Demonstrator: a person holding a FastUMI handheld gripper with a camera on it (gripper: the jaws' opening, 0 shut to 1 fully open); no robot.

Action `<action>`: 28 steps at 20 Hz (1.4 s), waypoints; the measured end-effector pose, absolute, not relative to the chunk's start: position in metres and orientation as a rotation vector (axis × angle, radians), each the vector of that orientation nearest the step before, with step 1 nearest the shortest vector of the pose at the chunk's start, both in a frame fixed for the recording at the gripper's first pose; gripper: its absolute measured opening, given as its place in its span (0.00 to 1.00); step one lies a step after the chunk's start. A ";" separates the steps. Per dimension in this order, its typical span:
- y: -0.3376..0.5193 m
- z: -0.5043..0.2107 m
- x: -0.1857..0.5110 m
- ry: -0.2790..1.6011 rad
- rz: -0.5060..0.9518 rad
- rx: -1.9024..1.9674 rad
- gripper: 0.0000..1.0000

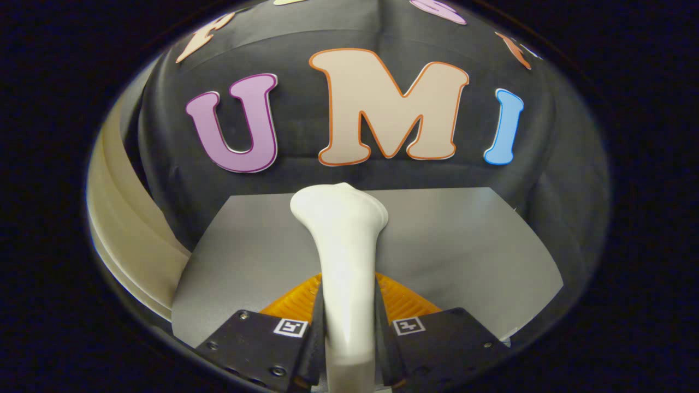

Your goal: Iron the clothes twice with a garment steamer, once on the left side and once on the right side.

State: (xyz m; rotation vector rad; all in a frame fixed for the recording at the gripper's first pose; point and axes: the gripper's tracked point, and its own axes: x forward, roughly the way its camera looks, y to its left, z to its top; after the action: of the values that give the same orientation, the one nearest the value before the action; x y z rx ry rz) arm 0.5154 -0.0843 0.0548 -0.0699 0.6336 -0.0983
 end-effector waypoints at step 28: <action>0.158 0.144 0.211 0.127 0.027 -0.123 0.32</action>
State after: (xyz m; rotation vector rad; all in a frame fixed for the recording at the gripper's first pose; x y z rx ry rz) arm 0.2114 0.1583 0.1435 -0.1233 0.1265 0.0270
